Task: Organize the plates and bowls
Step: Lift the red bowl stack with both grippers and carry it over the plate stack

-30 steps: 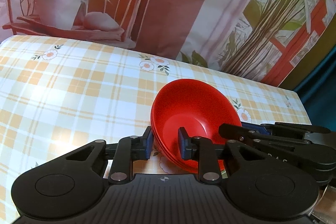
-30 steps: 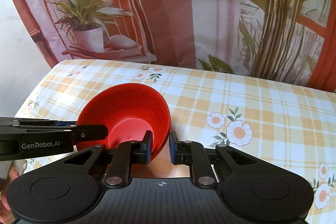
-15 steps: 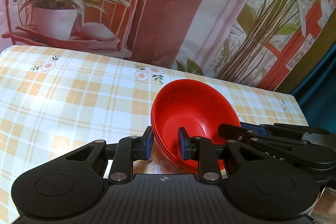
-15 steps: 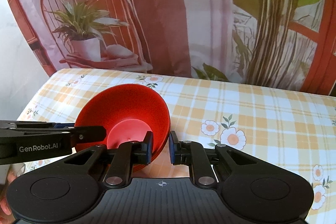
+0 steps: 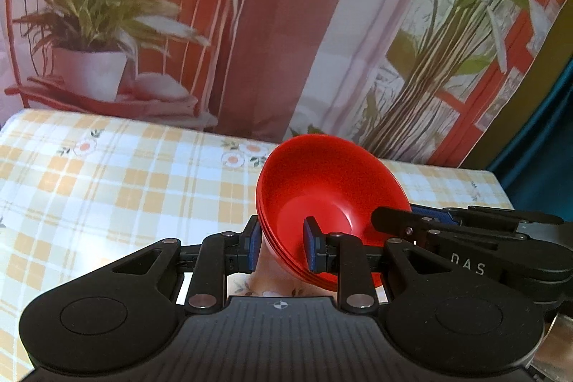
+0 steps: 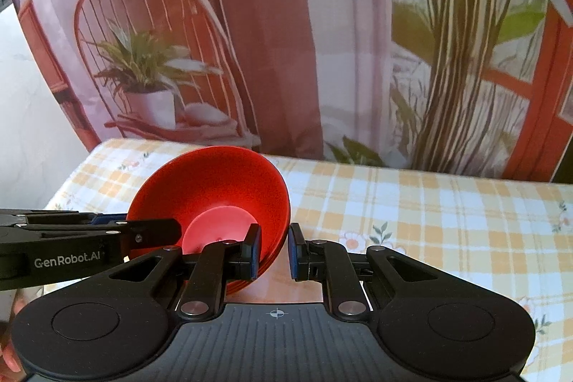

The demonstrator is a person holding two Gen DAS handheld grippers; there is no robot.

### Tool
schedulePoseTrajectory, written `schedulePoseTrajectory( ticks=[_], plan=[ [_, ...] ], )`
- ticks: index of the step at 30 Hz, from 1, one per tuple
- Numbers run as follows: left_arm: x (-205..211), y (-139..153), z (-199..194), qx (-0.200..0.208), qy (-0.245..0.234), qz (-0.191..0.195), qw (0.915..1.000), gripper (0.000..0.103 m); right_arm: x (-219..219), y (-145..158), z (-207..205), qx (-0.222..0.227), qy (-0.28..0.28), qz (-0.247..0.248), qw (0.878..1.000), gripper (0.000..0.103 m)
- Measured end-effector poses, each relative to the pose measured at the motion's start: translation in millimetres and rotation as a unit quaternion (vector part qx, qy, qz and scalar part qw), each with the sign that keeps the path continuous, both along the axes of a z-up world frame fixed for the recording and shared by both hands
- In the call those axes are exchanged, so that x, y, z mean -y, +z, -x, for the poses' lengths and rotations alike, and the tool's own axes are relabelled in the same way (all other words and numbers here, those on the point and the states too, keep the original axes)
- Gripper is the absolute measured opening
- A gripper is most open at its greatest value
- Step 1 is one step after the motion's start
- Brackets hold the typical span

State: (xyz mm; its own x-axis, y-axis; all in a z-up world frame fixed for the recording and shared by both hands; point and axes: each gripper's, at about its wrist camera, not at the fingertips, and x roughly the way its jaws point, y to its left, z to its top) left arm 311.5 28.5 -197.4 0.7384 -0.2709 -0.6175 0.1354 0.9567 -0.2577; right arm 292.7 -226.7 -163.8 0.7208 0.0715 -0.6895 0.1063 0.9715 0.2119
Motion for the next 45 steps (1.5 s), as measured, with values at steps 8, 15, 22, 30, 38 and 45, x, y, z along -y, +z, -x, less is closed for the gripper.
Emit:
schedulePoseTrajectory(
  ticks=[8, 15, 22, 30, 38, 45],
  plan=[
    [7, 20, 18, 0.022, -0.004, -0.002, 0.9997, 0.026, 0, 23, 16, 0.016, -0.006, 0.008, 1.0, 0.015],
    [12, 34, 39, 0.038, -0.009, -0.008, 0.9992, 0.026, -2, 42, 37, 0.026, -0.009, 0.014, 1.0, 0.015],
    [18, 46, 65, 0.053, -0.016, -0.013, 0.9984, 0.026, -2, 56, 64, 0.033, -0.013, 0.019, 0.999, 0.015],
    [27, 44, 93, 0.056, -0.024, -0.016, 0.998, 0.026, -3, 61, 92, 0.035, -0.016, 0.025, 0.999, 0.015],
    [31, 33, 114, 0.049, -0.032, -0.017, 0.9981, 0.026, -7, 55, 113, 0.028, -0.017, 0.024, 0.999, 0.014],
    [29, 24, 122, 0.036, -0.036, -0.016, 0.9986, 0.026, -12, 48, 122, 0.019, -0.015, 0.02, 1.0, 0.014]
  ],
)
